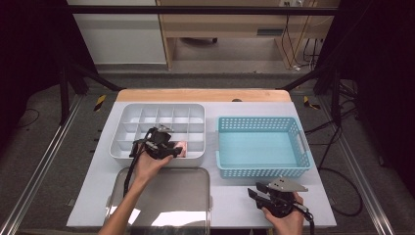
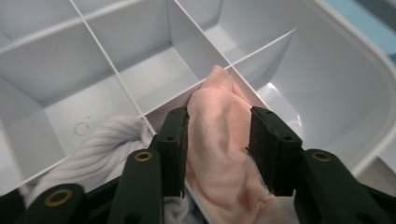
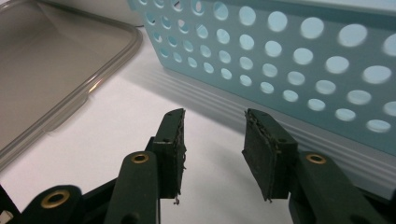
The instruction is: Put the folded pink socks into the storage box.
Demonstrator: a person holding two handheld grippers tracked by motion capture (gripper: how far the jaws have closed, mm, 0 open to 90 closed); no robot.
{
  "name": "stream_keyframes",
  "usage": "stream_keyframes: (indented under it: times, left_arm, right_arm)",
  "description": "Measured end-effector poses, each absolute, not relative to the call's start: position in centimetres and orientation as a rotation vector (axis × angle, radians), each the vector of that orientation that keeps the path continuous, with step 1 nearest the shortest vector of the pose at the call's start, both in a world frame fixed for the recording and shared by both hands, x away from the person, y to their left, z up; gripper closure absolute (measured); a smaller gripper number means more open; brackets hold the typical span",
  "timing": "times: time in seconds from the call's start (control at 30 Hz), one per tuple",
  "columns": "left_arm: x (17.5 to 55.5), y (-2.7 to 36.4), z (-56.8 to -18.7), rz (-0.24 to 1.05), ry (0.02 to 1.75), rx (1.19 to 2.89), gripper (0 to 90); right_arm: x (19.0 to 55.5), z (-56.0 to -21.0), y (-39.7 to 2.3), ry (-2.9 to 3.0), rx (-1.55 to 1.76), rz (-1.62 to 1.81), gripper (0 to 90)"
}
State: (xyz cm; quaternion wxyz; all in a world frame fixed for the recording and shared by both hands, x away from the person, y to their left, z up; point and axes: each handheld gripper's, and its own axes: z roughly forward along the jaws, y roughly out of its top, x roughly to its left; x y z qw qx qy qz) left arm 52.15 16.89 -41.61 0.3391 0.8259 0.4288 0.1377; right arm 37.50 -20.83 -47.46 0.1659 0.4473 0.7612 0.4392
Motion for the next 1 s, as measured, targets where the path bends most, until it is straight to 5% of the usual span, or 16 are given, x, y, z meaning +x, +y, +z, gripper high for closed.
stream_keyframes:
  times: [0.47, 1.0]
  left_arm:
    - [46.0, 24.5, -38.2, 0.469, 1.04, 1.887, 43.1]
    - [42.0, 30.8, -39.1, 0.528, 1.082, 1.775, 36.9]
  right_arm:
    - [37.2, -46.6, -20.4, 2.148, 1.249, 1.308, 60.3]
    - [37.9, -45.4, -17.2, 2.191, 1.179, 1.387, 55.6]
